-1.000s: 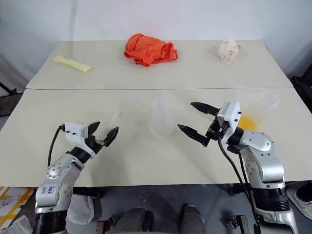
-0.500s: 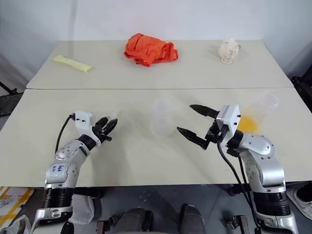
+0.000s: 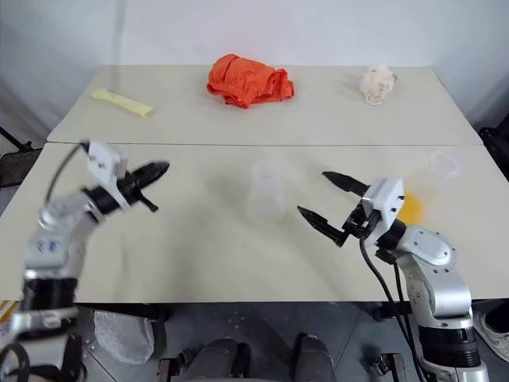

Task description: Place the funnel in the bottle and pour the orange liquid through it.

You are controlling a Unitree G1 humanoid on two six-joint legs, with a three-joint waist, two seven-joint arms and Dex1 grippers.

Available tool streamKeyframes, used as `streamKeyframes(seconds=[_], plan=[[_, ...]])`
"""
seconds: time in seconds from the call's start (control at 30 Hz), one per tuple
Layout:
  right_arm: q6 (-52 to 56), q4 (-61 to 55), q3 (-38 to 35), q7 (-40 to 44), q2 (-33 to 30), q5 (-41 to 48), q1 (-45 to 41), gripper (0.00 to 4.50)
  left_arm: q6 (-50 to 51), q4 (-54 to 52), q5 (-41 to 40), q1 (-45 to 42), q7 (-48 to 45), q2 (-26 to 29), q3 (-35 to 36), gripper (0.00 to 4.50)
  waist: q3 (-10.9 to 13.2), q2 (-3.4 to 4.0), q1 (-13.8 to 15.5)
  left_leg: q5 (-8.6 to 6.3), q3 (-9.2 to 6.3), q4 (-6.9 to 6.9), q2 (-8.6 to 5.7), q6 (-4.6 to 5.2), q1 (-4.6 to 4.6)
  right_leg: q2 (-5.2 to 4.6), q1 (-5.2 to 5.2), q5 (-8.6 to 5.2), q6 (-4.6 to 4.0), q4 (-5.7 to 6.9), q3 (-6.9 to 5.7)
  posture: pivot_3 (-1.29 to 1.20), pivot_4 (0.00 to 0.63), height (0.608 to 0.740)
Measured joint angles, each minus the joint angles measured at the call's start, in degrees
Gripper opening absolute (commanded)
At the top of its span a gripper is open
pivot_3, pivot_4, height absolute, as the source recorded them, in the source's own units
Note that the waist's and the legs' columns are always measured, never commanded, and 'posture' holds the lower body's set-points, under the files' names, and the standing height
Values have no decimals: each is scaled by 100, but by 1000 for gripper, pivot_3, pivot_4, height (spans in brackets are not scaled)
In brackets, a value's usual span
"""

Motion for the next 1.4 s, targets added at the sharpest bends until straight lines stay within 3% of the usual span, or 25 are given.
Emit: streamKeyframes(seconds=[0.2,0.37,0.63,1.1,1.13,1.23,1.4], plan=[[-31,-260,-262,-362,100,56,398,4500,-51,-326,-13,-1624,-1729,341,-1022,10,0,2,-28,0,6,-9,-1,0,0,5,-1,0,1,-3,-3,0,150,740],[-96,-634,-277,-723,438,28,861,4500,-520,465,507,-2867,-2369,-36,-1817,10,1,5,-28,0,25,-5,-4,-2,2,24,-2,-2,0,-6,7,0,150,740],[-158,-758,-273,-965,474,-65,936,4500,-614,894,1106,-2967,-2425,-237,-2143,10,2,6,-13,1,27,-1,11,1,-1,19,-6,-2,1,-3,14,0,150,740],[-168,-824,-272,-1010,472,-64,914,4500,-495,785,1128,-2960,-2781,-569,-2283,10,2,6,-13,2,21,1,8,4,-2,16,-4,-1,2,-3,11,0,150,740],[-168,-824,-272,-1010,472,-64,910,4500,-488,785,1130,-2959,-2791,-569,-2284,368,2,6,-8,2,20,2,8,4,-2,16,-4,-1,2,-3,11,0,150,740],[-168,-824,-272,-1010,472,-64,906,4500,-478,785,1132,-2959,-2797,-571,-2284,892,2,6,-5,2,20,2,8,4,-3,16,-4,-1,2,-3,12,0,150,740],[-166,-824,-272,-1014,472,-66,894,4500,-390,764,1011,-2881,-2791,-783,-2238,2452,2,6,-7,3,20,3,8,5,-2,15,-3,-1,2,-2,12,0,150,740]])
